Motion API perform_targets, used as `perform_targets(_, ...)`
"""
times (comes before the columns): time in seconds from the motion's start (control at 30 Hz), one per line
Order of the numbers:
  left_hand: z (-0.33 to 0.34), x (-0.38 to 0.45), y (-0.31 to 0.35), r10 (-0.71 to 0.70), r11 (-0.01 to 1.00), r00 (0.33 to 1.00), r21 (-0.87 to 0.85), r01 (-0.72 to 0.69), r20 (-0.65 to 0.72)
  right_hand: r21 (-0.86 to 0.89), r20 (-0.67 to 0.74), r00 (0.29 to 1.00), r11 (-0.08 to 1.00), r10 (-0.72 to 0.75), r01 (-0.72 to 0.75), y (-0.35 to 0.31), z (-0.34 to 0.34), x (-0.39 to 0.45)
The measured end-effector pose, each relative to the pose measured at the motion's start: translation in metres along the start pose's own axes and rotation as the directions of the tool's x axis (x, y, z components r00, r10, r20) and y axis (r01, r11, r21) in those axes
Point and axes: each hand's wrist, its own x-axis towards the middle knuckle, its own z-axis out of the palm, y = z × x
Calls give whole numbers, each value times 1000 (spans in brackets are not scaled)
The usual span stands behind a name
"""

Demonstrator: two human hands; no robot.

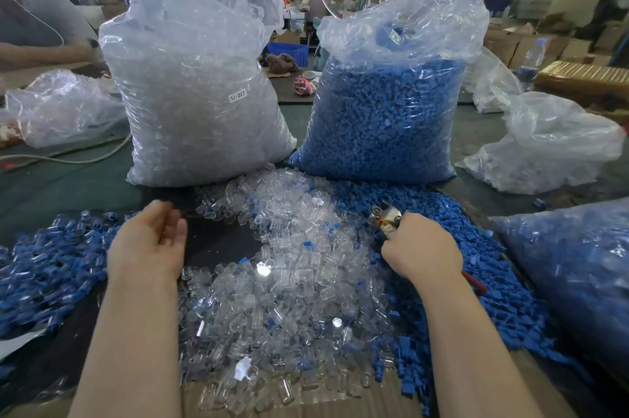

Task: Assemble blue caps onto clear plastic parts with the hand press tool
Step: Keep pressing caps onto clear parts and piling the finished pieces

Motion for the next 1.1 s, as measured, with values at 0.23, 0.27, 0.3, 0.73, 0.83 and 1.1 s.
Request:
perform_targets(0.23, 14, -10, -29, 44, 567, 925, 753, -334, 377, -10, 16, 998, 999, -53, 53, -1, 3, 0)
perform_targets(0.27, 14, -12, -34, 33, 463, 910, 801, -380, 413, -9, 12, 999, 999, -51, 51, -1, 3, 0)
perform_targets(0.3, 16, -12, -39, 30, 360, 896, 832, -423, 442, -7, 10, 999, 999, -47, 47, -1, 4, 0)
perform_targets(0.73, 17, -15, -50, -21, -43, 845, 844, -534, 534, 48, -12, 999, 998, -29, 30, -4, 6, 0)
perform_targets(0.83, 20, -18, -46, 31, 99, 841, 836, -540, 540, 127, -75, 996, 990, -57, 66, -3, 6, 4)
perform_targets(1.1, 40, -38, -42, -83, 576, 779, 668, -472, 622, 456, -212, 961, 852, -175, 256, -9, 0, 5)
